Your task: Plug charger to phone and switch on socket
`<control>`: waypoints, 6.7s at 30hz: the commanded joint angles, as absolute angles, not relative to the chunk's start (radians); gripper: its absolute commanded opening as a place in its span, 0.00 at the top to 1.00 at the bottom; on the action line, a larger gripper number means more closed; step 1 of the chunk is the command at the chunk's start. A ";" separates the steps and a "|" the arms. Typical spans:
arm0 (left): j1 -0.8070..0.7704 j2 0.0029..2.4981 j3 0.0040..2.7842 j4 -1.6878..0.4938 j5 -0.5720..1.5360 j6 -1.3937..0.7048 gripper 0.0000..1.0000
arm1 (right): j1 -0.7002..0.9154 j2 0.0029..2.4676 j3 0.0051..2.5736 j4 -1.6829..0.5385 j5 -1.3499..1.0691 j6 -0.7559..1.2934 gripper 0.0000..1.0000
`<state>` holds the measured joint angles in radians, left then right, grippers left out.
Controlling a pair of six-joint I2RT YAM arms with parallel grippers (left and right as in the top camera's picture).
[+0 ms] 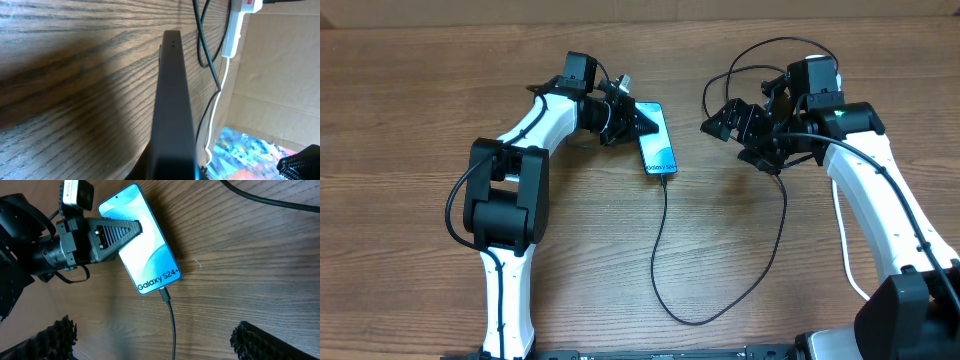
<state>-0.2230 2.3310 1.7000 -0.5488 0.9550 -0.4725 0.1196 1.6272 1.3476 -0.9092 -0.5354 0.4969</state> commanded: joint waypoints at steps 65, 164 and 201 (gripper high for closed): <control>-0.228 2.445 1.704 -0.582 0.818 -0.474 0.63 | 0.118 1.632 1.346 -0.908 -0.540 0.488 0.00; -0.170 1.831 2.114 -1.454 0.033 -0.403 0.00 | -0.126 1.675 1.687 -0.979 0.128 0.436 0.48; -0.170 1.831 2.114 -1.417 0.035 -0.405 0.00 | -0.284 2.152 1.694 -0.569 0.243 0.107 0.00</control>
<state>-0.1722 1.8236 2.1174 -1.4223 0.0475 -0.4118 -0.2771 2.1254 1.6760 -0.5758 0.2836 0.1112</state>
